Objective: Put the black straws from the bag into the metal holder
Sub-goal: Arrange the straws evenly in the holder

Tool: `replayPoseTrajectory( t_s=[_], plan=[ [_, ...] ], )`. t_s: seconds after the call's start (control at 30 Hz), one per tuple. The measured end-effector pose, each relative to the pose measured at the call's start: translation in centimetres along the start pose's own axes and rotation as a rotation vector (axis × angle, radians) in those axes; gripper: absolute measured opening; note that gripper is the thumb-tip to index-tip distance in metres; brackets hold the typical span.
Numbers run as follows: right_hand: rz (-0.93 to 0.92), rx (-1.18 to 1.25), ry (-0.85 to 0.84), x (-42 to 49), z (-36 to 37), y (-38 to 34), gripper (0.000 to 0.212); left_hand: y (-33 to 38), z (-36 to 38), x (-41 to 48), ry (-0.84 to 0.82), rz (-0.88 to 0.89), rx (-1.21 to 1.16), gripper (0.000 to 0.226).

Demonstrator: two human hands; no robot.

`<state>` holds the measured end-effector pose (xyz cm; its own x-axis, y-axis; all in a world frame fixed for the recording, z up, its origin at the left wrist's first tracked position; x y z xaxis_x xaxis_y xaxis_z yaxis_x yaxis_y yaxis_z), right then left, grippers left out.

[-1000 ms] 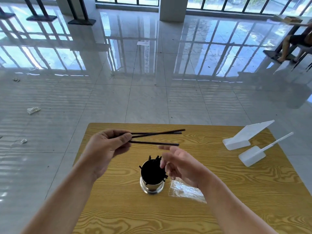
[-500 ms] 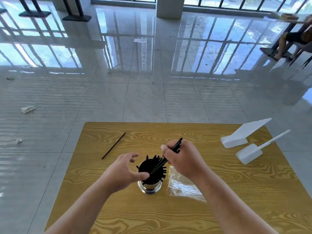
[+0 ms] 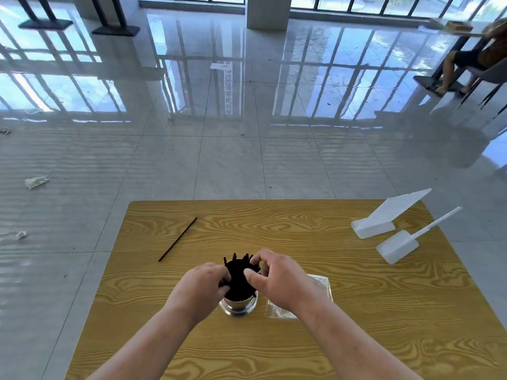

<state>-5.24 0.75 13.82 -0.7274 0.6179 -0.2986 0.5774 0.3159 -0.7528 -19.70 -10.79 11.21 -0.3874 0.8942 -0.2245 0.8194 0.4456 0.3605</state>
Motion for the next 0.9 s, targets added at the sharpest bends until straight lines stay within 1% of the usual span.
replayPoseTrajectory(
  t_s=[0.17, 0.27, 0.33, 0.47, 0.5, 0.53, 0.6, 0.63, 0.7, 0.73, 0.77, 0.8, 0.83, 0.87, 0.9],
  plan=[
    [-0.002, 0.018, 0.028, -0.1, 0.0, 0.1, 0.028, 0.8, -2.1, -0.1, 0.020, -0.002, -0.028, 0.013],
    [-0.005, 0.039, 0.060, 0.0, -0.7, -0.3, 0.020, 1.0, -5.7, -0.3, 0.058, -0.035, -0.055, 0.012],
    [-0.009, 0.066, 0.090, 0.0, -1.3, -0.6, 0.013, 0.8, -8.7, -0.5, 0.083, -0.057, -0.115, 0.011],
    [-0.013, 0.151, 0.152, -0.1, -2.5, -0.8, 0.018, -0.5, -15.0, -1.1, 0.234, -0.073, -0.260, 0.018],
    [-0.014, 0.166, 0.165, -0.2, -2.7, -0.8, 0.018, -1.2, -16.3, -1.1, 0.286, -0.084, -0.328, 0.020],
    [-0.004, 0.194, 0.176, -0.2, -3.0, -0.7, 0.019, -2.1, -17.3, -1.2, 0.333, -0.098, -0.445, 0.021],
    [0.031, 0.294, 0.176, -0.1, -3.4, -0.4, 0.020, -3.5, -18.0, -1.2, 0.363, -0.108, -0.828, 0.018],
    [0.050, 0.365, 0.135, 0.0, -3.3, -0.4, 0.019, -3.8, -17.7, -1.1, 0.343, -0.105, -1.016, 0.018],
    [0.076, 0.609, -0.048, 0.1, -2.1, -1.3, 0.018, -4.0, -16.0, -1.0, 0.273, -0.136, -1.284, 0.022],
    [0.087, 0.783, -0.162, 0.0, -1.3, -2.1, 0.029, -3.9, -14.6, -1.0, 0.228, -0.173, -1.370, 0.022],
    [0.094, 0.960, -0.245, -0.1, -0.8, -3.1, 0.046, -3.7, -13.1, -0.9, 0.177, -0.216, -1.429, 0.020],
    [0.089, 1.101, -0.275, -0.1, -0.8, -3.9, 0.062, -3.5, -11.4, -0.9, 0.125, -0.262, -1.469, 0.017],
    [0.070, 1.177, -0.279, 0.0, -1.0, -4.7, 0.068, -3.3, -9.7, -1.0, 0.079, -0.312, -1.495, 0.015],
    [0.046, 1.190, -0.265, 0.1, -1.3, -5.4, 0.060, -3.3, -8.1, -1.1, 0.038, -0.359, -1.520, 0.014],
    [0.019, 1.136, -0.219, 0.3, -1.8, -5.9, 0.044, -3.3, -6.4, -1.2, -0.002, -0.397, -1.546, 0.013]
  ],
)
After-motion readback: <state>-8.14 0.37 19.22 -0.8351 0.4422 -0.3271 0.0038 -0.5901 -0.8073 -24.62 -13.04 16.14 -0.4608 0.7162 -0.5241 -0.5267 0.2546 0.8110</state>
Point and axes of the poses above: each hand's wrist, its own x-axis towards the middle knuckle, its own z-axis out of the palm, y = z × x, the point moved 8 cm from there along x, towards the middle knuckle, and after that the axes turned 6 degrees about x, right-handed, at the moved point
